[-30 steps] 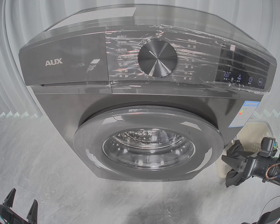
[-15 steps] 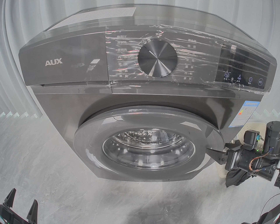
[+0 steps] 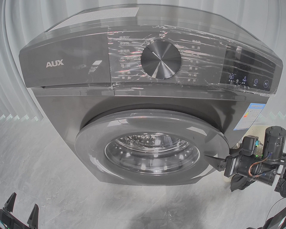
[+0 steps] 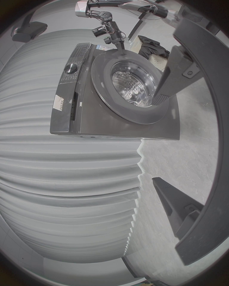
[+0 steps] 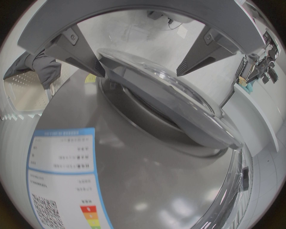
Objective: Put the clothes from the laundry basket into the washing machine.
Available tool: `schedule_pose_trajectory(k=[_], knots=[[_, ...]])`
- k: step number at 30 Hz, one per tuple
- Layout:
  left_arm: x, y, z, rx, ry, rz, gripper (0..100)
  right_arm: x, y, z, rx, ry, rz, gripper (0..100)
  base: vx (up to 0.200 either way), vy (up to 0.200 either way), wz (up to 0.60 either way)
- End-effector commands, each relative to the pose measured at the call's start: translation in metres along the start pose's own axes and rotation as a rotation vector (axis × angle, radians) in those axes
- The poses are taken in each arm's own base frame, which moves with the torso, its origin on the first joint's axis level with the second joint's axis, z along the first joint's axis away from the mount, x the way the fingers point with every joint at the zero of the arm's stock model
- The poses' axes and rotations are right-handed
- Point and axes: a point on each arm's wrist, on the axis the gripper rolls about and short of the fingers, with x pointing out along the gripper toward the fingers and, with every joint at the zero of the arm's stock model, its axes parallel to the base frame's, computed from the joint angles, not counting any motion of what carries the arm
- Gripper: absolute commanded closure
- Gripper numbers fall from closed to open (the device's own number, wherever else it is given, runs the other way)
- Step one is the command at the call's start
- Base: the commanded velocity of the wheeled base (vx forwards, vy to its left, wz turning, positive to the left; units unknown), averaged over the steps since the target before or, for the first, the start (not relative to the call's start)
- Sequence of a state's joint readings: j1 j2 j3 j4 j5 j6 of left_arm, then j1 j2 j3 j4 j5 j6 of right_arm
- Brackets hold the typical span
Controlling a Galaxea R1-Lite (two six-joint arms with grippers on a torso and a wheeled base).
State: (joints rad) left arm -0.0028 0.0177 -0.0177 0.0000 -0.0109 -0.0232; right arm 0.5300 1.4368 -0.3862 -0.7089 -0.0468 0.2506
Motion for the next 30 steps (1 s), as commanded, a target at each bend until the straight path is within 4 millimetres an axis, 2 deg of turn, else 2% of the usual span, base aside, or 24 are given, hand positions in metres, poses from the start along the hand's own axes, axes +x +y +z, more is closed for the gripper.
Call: schedule_pose_trajectory(k=[1, 6, 9, 12, 15, 19, 26, 30], knots=[[0.0, 0.0, -0.005, 0.0, 0.0, 0.0, 0, -0.007, -0.002, -0.01, -0.005, 0.028, 0.002, 0, 0.0, 0.0, 0.0], [0.0, 0.0, -0.005, 0.002, -0.002, 0.001, 0, -0.022, -0.005, -0.013, -0.035, 0.018, 0.028, 0, 0.0, 0.0, 0.0], [0.0, 0.0, -0.005, -0.003, -0.002, 0.0, 0, -0.019, -0.009, -0.006, -0.029, -0.009, 0.014, 0, 0.0, 0.0, 0.0], [0.0, 0.0, -0.005, -0.004, 0.0, 0.0, 0, -0.011, -0.009, 0.0, -0.027, -0.011, 0.009, 0, -0.2, 0.0, 0.0], [0.0, 0.0, -0.005, -0.001, 0.0, 0.0, 0, -0.001, -0.008, 0.001, -0.03, 0.005, 0.012, 0, -0.2, 0.0, 0.0], [0.0, 0.0, -0.005, -0.001, 0.0, 0.0, 0, 0.005, -0.004, -0.001, -0.045, 0.026, 0.037, 0, 0.0, 0.0, 0.0], [0.0, 0.0, -0.005, 0.0, -0.002, 0.0, 0, 0.005, -0.002, -0.002, -0.05, 0.04, 0.085, 0, 0.0, 0.0, 0.0], [0.0, 0.0, -0.005, 0.002, 0.0, 0.0, 0, -0.003, -0.003, -0.008, -0.049, 0.046, 0.085, 0, 0.0, 0.0, 0.0]])
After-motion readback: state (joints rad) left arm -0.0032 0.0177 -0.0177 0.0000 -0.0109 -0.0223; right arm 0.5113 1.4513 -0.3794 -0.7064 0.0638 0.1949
